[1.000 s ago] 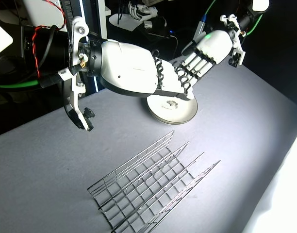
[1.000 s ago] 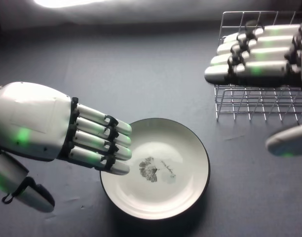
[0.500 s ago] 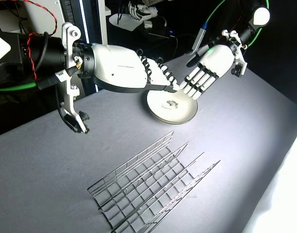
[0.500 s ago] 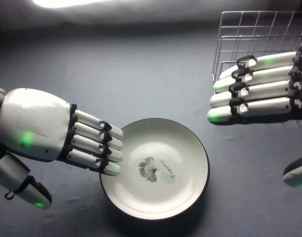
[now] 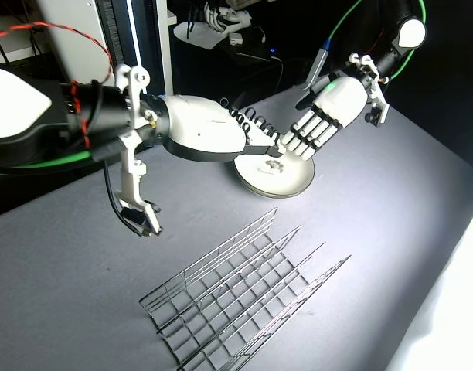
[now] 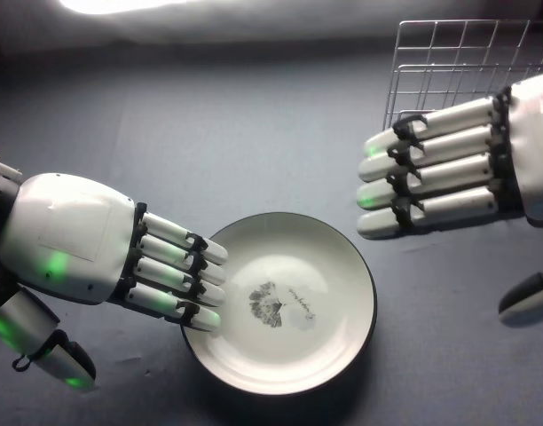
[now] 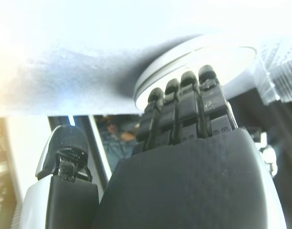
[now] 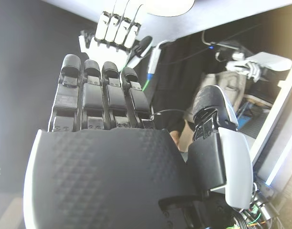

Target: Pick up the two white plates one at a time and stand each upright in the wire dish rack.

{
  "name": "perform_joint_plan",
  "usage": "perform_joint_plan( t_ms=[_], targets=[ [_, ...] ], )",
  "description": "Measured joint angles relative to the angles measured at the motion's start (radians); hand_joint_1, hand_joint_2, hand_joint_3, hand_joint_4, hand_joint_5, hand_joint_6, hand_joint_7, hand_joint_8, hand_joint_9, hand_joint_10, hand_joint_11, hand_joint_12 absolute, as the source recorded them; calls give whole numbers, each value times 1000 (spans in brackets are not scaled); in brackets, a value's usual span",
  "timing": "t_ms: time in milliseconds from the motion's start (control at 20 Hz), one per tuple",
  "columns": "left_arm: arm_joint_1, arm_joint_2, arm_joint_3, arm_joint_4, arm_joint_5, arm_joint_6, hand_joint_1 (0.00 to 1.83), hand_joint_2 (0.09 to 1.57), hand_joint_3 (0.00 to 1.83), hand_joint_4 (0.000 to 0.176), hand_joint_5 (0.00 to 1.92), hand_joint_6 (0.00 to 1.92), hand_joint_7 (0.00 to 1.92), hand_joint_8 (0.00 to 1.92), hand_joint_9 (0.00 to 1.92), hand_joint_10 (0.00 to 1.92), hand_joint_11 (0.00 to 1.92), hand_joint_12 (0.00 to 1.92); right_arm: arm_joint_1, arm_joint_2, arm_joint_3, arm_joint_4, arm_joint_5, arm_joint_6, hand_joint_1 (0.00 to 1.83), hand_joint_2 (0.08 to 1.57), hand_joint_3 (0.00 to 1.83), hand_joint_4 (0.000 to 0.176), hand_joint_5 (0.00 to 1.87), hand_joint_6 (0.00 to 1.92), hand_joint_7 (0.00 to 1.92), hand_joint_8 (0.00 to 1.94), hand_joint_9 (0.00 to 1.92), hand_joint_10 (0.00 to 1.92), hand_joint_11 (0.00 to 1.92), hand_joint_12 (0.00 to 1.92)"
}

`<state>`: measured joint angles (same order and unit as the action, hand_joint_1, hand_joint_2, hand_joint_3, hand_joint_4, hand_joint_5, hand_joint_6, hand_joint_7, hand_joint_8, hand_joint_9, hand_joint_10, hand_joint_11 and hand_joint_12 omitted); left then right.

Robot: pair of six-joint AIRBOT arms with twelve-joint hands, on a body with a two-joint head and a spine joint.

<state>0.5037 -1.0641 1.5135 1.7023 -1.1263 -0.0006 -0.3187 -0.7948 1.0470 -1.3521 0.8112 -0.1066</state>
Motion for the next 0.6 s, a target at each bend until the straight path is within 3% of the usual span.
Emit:
perform_joint_plan(
  t_ms=[50, 100, 150, 200, 400, 450, 600],
  targets=[
    [3, -1, 3, -1, -2, 1, 0, 1232, 0, 0, 51, 16, 6, 2, 0, 0, 0, 0, 4, -4, 0, 2, -6, 0, 0, 1248, 3, 0, 145, 9, 125, 9, 101, 11, 0, 433],
    [5, -6, 12, 0, -5, 1, 0, 1232, 0, 0, 51, 16, 6, 2, 0, 0, 0, 0, 4, -7, 0, -4, -17, 0, 0, 1248, 3, 0, 145, 9, 125, 9, 101, 11, 0, 433],
    [10, -9, 12, 8, 0, 5, 0, 1220, 0, 0, 60, 17, 20, 7, 5, 2, 8, 3, 4, -8, 0, -9, -28, 1, 0, 1254, 3, 0, 131, 4, 110, 5, 73, 9, 0, 345],
    [12, -12, 16, 11, -1, 5, 0, 1209, 0, 0, 19, 2, 7, 2, 3, 1, 4, 1, 4, -10, 0, -13, -35, 0, 0, 1235, 0, 0, 64, 2, 44, 2, 5, 4, 0, 74],
    [21, -23, 22, 7, 2, 13, 0, 1215, 0, 0, 22, 4, 0, 0, 0, 0, 0, 0, 4, -14, 0, -8, -33, -8, 0, 1227, 0, 0, 51, 0, 15, 1, 0, 0, 0, 26],
    [26, -29, 22, 8, 2, 12, 0, 1208, 0, 0, 49, 14, 14, 6, 7, 3, 1, 1, 4, -14, 0, -18, -27, -8, 0, 1187, 10, 0, 81, 6, 58, 6, 42, 11, 6, 168],
    [26, -34, 25, 15, 7, 16, 0, 1204, 0, 0, 47, 10, 12, 3, 1, 0, 0, 0, 4, -24, 1, -49, -6, -10, 0, 1186, 6, 0, 92, 3, 67, 2, 51, 6, 0, 272]
  ],
)
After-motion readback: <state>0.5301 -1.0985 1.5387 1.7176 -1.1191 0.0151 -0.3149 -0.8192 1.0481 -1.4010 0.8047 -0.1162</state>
